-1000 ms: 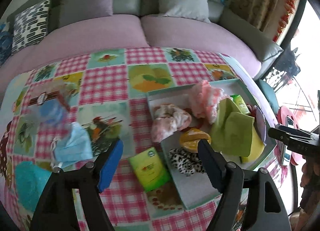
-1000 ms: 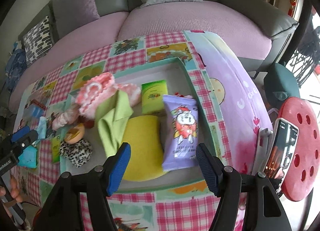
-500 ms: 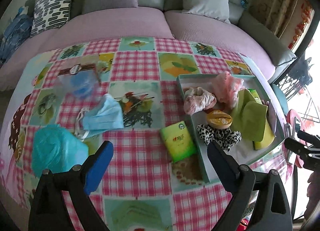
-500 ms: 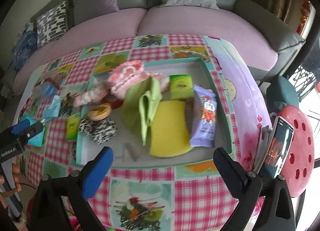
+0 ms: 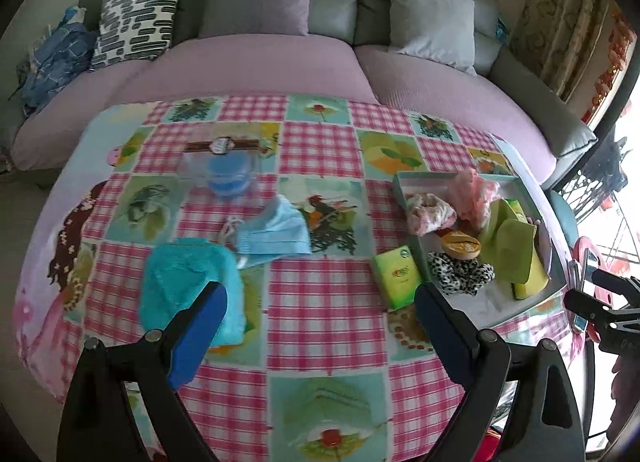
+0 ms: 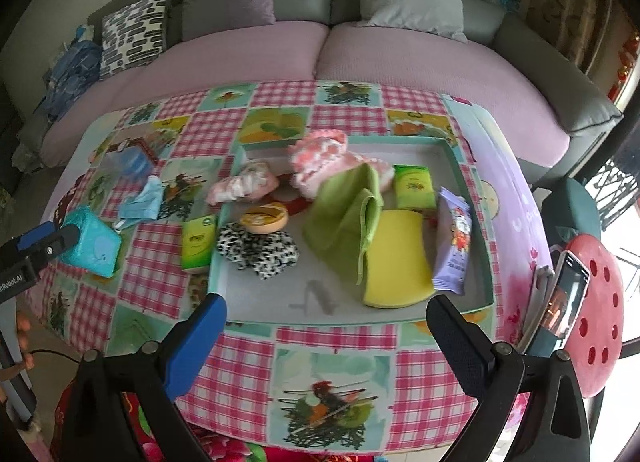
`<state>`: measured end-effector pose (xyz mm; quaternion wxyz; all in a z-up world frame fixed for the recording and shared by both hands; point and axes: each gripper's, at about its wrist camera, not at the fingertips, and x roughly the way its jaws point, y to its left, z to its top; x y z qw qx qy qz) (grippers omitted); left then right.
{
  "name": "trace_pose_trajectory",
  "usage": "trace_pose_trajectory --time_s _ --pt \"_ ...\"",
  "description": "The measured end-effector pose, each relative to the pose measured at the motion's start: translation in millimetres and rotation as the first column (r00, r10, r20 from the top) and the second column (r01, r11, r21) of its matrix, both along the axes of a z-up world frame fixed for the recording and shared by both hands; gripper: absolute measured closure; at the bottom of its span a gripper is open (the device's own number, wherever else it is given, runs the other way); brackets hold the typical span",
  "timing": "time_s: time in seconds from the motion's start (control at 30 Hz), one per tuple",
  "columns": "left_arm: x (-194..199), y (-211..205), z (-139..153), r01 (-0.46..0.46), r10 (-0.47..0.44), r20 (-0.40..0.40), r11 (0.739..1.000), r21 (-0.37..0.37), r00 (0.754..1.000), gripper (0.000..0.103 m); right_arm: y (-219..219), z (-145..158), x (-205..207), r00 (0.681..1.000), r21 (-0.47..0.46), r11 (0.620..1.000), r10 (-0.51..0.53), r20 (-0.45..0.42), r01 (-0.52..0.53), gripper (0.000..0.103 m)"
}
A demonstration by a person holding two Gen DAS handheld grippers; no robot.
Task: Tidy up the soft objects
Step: 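Move both open tools back toward the pile of items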
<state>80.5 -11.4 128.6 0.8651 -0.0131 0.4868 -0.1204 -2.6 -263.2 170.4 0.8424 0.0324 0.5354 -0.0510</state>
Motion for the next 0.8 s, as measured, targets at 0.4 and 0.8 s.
trace_pose_trajectory --time_s 0.4,0.8 --pt "12 62 5 -0.088 0.088 0.024 0.996 0.001 0.996 0.008 53 -3 18 0.996 0.047 0.995 0.084 0.007 -0.084 0.002" --pt "40 105 5 -0.123 0.124 0.033 0.991 -0.047 0.992 0.008 101 -22 50 0.989 0.079 0.986 0.147 0.002 -0.147 0.002"
